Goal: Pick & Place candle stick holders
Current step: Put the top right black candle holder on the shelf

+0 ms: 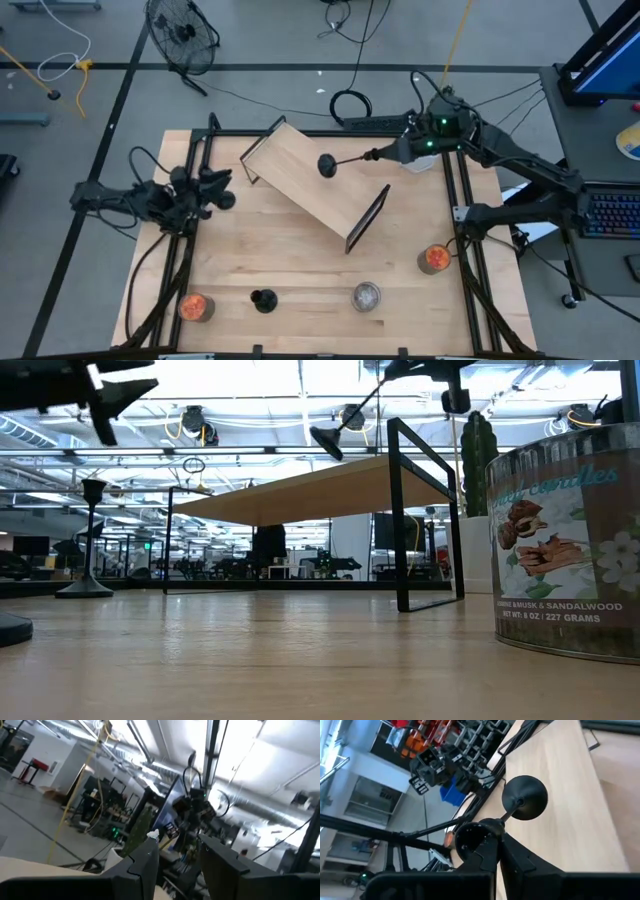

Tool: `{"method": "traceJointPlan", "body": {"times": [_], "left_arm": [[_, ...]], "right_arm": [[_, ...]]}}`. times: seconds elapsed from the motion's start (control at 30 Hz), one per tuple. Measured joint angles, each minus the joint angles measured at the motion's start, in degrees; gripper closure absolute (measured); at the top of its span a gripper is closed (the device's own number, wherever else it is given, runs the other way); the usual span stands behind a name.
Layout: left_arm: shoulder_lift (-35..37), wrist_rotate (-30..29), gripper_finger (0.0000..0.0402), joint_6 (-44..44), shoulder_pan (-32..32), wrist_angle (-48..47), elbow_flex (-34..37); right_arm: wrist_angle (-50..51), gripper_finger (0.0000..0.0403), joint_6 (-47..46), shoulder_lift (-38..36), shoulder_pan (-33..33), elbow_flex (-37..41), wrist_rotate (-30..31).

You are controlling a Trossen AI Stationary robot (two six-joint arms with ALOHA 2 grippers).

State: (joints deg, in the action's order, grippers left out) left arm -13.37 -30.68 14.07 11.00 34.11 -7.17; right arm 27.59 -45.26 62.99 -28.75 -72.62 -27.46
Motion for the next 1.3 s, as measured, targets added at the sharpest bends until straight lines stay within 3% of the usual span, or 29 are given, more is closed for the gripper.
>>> {"method": "traceJointPlan", "body": {"times": [0.13,0.47,1.0,1.3], "left_arm": [[-10.01,0.00,0.0263,-2.52,0.00,-1.40,-6.97],[-31.14,0.11,0.0263,-5.68,-0.07,-17.06,-28.53],[-54.22,0.24,0.0263,-6.84,-0.11,-36.34,-55.17],[-64.58,7.24,0.0263,-6.29,-0.11,-45.42,-68.93]], "right_arm": [[-1.04,0.0403,-0.58,0.98,0.97,0.00,-1.33],[-4.19,0.0403,-2.26,1.60,4.70,0.00,-5.87],[-6.62,0.0403,0.84,5.07,11.28,0.02,-11.73],[-6.03,0.0403,2.46,6.27,12.44,0.02,-16.86]]}}
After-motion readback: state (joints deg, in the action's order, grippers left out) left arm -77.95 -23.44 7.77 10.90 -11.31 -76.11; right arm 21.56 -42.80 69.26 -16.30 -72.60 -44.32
